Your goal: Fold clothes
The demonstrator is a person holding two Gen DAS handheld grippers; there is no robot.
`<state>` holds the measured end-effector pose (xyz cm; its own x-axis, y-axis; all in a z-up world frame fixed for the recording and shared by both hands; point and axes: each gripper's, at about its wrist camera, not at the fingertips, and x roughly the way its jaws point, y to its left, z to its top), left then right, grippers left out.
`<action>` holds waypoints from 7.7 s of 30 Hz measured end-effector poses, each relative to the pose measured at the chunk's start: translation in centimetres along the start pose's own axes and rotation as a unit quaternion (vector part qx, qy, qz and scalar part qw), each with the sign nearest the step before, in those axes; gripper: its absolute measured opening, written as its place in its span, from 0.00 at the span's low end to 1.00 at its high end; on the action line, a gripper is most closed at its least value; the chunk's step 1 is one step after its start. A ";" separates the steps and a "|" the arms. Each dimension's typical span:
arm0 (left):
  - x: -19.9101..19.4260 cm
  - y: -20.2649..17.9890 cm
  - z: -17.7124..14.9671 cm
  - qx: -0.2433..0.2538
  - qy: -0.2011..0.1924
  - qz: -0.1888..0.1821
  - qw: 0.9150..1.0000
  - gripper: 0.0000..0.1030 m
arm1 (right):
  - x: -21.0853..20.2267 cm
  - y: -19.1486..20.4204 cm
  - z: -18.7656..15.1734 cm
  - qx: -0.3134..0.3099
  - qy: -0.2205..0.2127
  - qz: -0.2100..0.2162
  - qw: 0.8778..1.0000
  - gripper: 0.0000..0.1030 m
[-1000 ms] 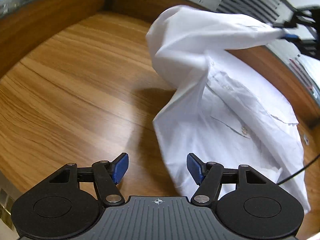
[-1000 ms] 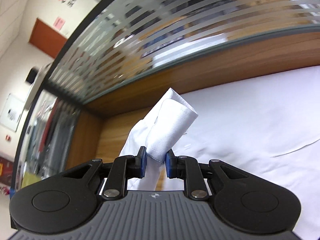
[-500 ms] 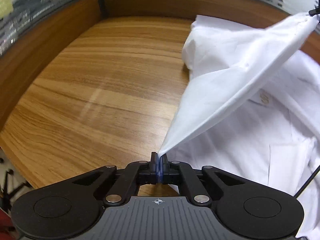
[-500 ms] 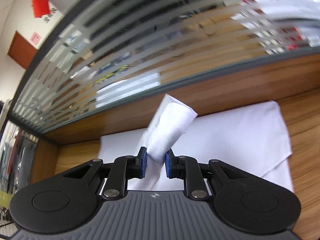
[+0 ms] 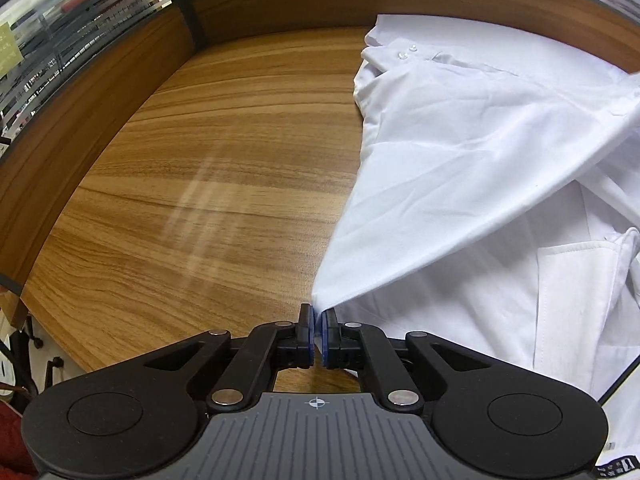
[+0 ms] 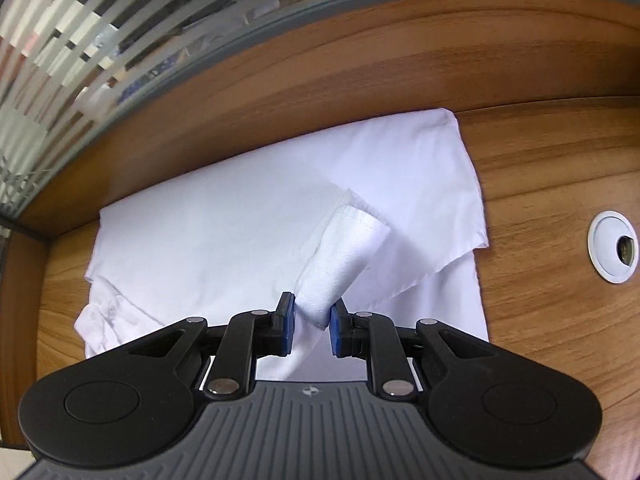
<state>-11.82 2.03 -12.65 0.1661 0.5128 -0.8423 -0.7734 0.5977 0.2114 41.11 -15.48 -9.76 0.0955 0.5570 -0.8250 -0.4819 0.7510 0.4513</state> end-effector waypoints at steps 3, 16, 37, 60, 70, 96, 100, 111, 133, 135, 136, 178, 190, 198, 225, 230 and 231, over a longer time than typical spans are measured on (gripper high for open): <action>0.1 -0.2 0.4 0.008 0.003 0.002 1.000 0.06 | -1.2 -0.3 0.3 0.006 -0.018 0.022 1.000 0.19; 0.6 0.5 0.3 0.001 0.008 -0.005 1.000 0.10 | -0.2 -0.6 -1.9 -0.040 0.009 -0.098 0.994 0.49; -0.2 2.0 -1.6 0.043 -0.035 -0.036 0.998 0.22 | 5.1 26.9 -7.9 -0.371 0.083 0.080 0.921 0.53; 1.0 3.0 -1.0 0.029 -0.060 -0.070 0.995 0.04 | 17.2 39.6 -16.5 -0.527 0.166 0.077 0.830 0.05; -1.4 4.6 -1.5 0.050 -0.063 -0.116 0.990 0.12 | 8.0 33.9 -12.7 -0.477 0.091 0.098 0.869 0.32; -0.2 0.1 0.3 0.170 -0.052 -0.150 0.973 0.51 | -0.1 -3.4 -6.3 0.144 -0.036 -0.043 0.988 0.37; 0.1 -0.6 0.2 0.190 -0.056 -0.127 0.972 0.50 | 1.8 -3.9 -6.3 0.200 -0.050 -0.027 0.978 0.36; 0.2 1.1 0.7 0.142 -0.058 -0.127 0.980 0.02 | -2.1 -2.5 -8.2 0.194 -0.098 -0.021 0.976 0.07; -1.9 5.8 1.6 0.079 -0.014 -0.166 0.983 0.17 | 3.8 4.7 -10.4 -0.138 -0.042 -0.118 0.982 0.32; -1.7 7.0 2.8 0.070 -0.019 -0.171 0.983 0.23 | 2.7 5.4 -10.7 -0.142 -0.049 -0.110 0.983 0.32; -1.6 7.6 3.6 0.069 -0.022 -0.174 0.982 0.24 | 1.9 5.8 -10.9 -0.142 -0.053 -0.102 0.983 0.32; 12.0 20.4 23.6 0.134 -0.024 -0.297 0.945 0.62 | 9.5 40.4 -39.8 -0.209 -0.035 -0.160 0.964 0.05; 13.9 19.2 22.6 0.111 0.004 -0.318 0.941 0.62 | 0.1 31.7 -45.9 -0.177 -0.015 -0.234 0.956 0.04; 14.6 15.0 22.4 0.135 0.023 -0.351 0.926 0.66 | -4.0 26.2 -49.5 -0.132 -0.016 -0.322 0.937 0.06; 16.4 10.1 22.4 0.202 0.004 -0.333 0.921 0.07 | 0.3 28.6 -49.9 -0.260 0.010 -0.372 0.891 0.02; 14.9 13.9 19.2 0.180 0.025 -0.306 0.935 0.07 | -0.3 27.8 -49.4 -0.277 0.016 -0.380 0.882 0.02; 14.4 14.8 18.3 0.183 0.028 -0.299 0.936 0.07 | -0.4 27.5 -49.2 -0.282 0.018 -0.378 0.881 0.02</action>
<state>-9.66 29.51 -12.62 0.4617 -0.0074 -0.8870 -0.2895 0.9440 -0.1586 -15.03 -12.47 -13.78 0.5524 -0.0476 -0.8322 -0.6498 0.6008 -0.4657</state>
